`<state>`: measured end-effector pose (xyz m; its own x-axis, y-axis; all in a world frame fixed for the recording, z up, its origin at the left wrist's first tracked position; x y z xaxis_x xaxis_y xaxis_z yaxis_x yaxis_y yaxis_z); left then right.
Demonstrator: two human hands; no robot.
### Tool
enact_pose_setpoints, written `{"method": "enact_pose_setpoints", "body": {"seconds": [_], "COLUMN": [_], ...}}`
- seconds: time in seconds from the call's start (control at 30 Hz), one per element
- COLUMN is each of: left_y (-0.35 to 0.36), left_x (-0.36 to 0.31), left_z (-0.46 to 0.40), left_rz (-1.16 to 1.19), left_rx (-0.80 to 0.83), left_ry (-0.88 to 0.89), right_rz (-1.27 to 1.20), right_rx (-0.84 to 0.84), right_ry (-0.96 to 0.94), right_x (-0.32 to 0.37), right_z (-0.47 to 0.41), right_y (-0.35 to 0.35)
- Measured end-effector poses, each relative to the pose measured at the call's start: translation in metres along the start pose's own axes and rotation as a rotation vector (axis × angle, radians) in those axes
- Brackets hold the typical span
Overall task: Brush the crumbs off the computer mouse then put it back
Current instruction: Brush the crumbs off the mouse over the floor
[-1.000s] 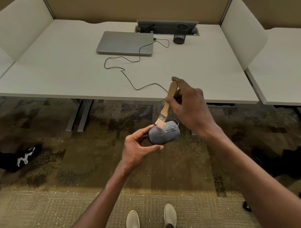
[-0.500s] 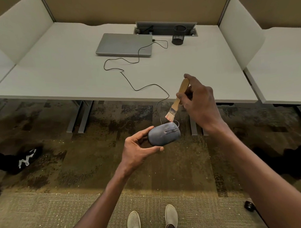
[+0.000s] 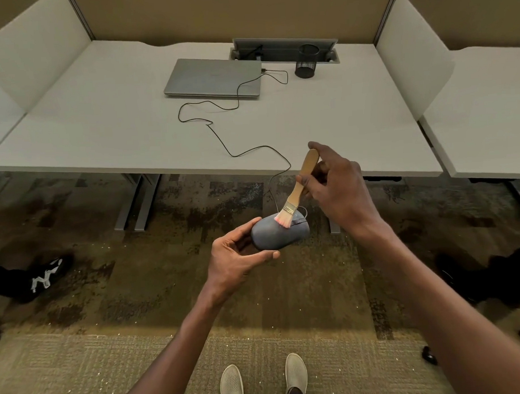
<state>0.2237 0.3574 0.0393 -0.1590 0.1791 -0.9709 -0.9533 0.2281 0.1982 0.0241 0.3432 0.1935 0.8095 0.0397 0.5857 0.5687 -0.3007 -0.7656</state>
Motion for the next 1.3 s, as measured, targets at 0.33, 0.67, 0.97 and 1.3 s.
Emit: {"method": "enact_pose_setpoints", "body": {"seconds": [0.33,0.67,0.97,1.3], "left_y": [-0.004,-0.006,-0.008,-0.005], "left_x": [0.002,0.002,0.001,0.001], "left_z": [-0.001,0.000,-0.002,-0.007], "left_rz": [0.039,0.054,0.053,0.041], "left_rx": [-0.003,0.009,0.012,0.036], "left_ry": [0.001,0.000,0.009,-0.001], "right_rz": [-0.086,-0.039,0.007,0.012], "right_rx": [0.061,0.028,-0.088,0.075], "right_ry": [-0.024,0.063,0.003,0.010], "right_x": [0.005,-0.017,-0.006,0.013], "right_z": [-0.001,-0.015,-0.020,-0.029], "right_y": [-0.001,-0.004,-0.008,0.026]}}
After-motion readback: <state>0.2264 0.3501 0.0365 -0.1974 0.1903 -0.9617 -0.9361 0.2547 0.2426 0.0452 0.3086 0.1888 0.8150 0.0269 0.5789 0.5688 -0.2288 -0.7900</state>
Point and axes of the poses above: each hand's wrist, its own z-axis away from the middle knuckle, its own y-axis out of the palm, x = y × z, the point moved 10 cm from there along -z, towards the middle knuckle, and after that the axes turned 10 degrees about z, right-handed, at the moved point
